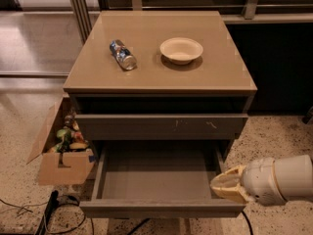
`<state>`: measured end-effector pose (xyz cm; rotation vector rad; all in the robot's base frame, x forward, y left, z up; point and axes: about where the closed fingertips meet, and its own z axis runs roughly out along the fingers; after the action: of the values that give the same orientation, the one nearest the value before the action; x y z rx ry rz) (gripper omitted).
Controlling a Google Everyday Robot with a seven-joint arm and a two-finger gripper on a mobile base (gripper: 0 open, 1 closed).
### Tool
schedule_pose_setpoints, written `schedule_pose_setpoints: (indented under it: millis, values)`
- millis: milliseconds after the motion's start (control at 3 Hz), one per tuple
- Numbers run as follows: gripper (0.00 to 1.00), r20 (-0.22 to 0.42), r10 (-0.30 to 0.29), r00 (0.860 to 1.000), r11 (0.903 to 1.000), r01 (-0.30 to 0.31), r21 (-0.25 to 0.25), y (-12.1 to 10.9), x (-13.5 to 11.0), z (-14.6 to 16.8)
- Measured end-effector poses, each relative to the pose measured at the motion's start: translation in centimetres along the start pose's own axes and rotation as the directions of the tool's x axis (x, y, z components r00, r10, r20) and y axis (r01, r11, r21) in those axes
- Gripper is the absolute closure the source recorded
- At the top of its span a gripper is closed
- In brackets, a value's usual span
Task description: Close middle drawer
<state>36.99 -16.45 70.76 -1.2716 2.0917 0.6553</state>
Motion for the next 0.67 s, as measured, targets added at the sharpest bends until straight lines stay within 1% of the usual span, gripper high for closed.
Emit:
schedule_pose_setpoints:
  millis: [333, 667]
  values:
    - [1.0, 0.045, 0.063, 0.997, 0.9977, -0.062, -0.026, -1.4, 3.4, 4.8]
    - [1.0, 0.107, 0.104, 0.989, 0.9946, -0.103, -0.015, -2.8, 7.3, 8.5]
